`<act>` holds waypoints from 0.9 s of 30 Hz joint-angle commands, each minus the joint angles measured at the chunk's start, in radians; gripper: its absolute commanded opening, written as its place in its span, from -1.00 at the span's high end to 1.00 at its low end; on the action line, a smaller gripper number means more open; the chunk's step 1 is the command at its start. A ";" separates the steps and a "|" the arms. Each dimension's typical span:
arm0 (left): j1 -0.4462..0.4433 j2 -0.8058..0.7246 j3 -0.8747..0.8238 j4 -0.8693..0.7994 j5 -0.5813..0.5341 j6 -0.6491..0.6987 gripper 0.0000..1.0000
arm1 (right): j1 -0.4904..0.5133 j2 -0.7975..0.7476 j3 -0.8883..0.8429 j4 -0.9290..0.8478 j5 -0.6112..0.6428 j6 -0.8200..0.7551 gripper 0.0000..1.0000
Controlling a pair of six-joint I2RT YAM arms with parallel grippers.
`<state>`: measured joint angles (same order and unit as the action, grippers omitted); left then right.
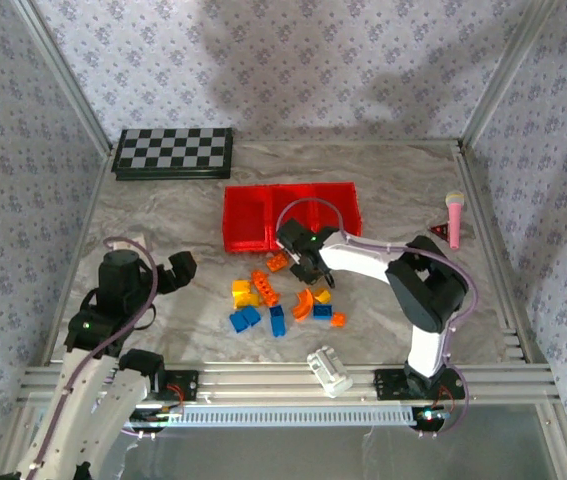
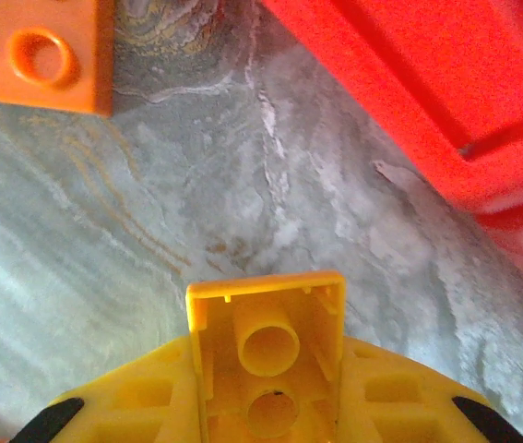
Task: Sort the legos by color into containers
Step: Pick up the lego from the center of the table, then place the lego in the container.
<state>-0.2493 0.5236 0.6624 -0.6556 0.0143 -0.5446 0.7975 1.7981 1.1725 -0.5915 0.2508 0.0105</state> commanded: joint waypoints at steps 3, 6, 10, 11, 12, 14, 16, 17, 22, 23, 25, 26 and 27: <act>-0.008 -0.016 0.011 -0.011 0.035 0.005 -0.99 | -0.075 -0.210 0.012 -0.038 -0.105 0.054 0.56; -0.008 -0.019 0.003 0.000 0.038 0.003 -0.99 | -0.166 -0.280 0.054 -0.028 -0.179 0.088 0.56; -0.010 -0.019 -0.004 0.007 0.041 -0.002 -0.99 | -0.322 -0.268 0.142 -0.057 -0.278 0.124 0.55; -0.010 -0.019 -0.002 0.006 0.040 -0.005 -0.99 | -0.357 -0.248 0.169 -0.061 -0.300 0.126 0.55; -0.010 -0.020 -0.001 0.003 0.032 -0.011 -0.99 | -0.386 -0.222 0.199 -0.067 -0.309 0.127 0.56; -0.010 -0.026 0.003 -0.012 0.001 -0.037 -0.99 | -0.426 -0.160 0.264 -0.096 -0.323 0.123 0.57; -0.010 -0.040 0.003 -0.019 -0.034 -0.069 -0.99 | -0.453 -0.087 0.336 -0.128 -0.333 0.120 0.58; -0.010 -0.051 0.000 -0.018 -0.056 -0.086 -1.00 | -0.463 -0.053 0.367 -0.139 -0.340 0.120 0.59; -0.008 -0.124 -0.025 -0.014 -0.071 -0.115 -0.99 | -0.473 0.091 0.482 -0.176 -0.356 0.105 0.55; -0.008 -0.139 -0.027 -0.007 -0.047 -0.097 -1.00 | -0.474 0.117 0.500 -0.186 -0.362 0.101 0.53; -0.009 -0.155 -0.023 0.000 -0.015 -0.080 -0.99 | -0.472 0.161 0.525 -0.204 -0.357 0.099 0.52; -0.008 -0.160 -0.019 0.001 -0.007 -0.076 -0.99 | -0.473 0.178 0.533 -0.208 -0.355 0.100 0.52; -0.008 -0.160 -0.015 0.001 0.002 -0.071 -0.99 | -0.474 0.194 0.537 -0.211 -0.354 0.100 0.50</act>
<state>-0.2512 0.3763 0.6308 -0.6594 -0.0189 -0.6296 0.3260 1.9575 1.6634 -0.7341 -0.0883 0.1154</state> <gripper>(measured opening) 0.996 0.285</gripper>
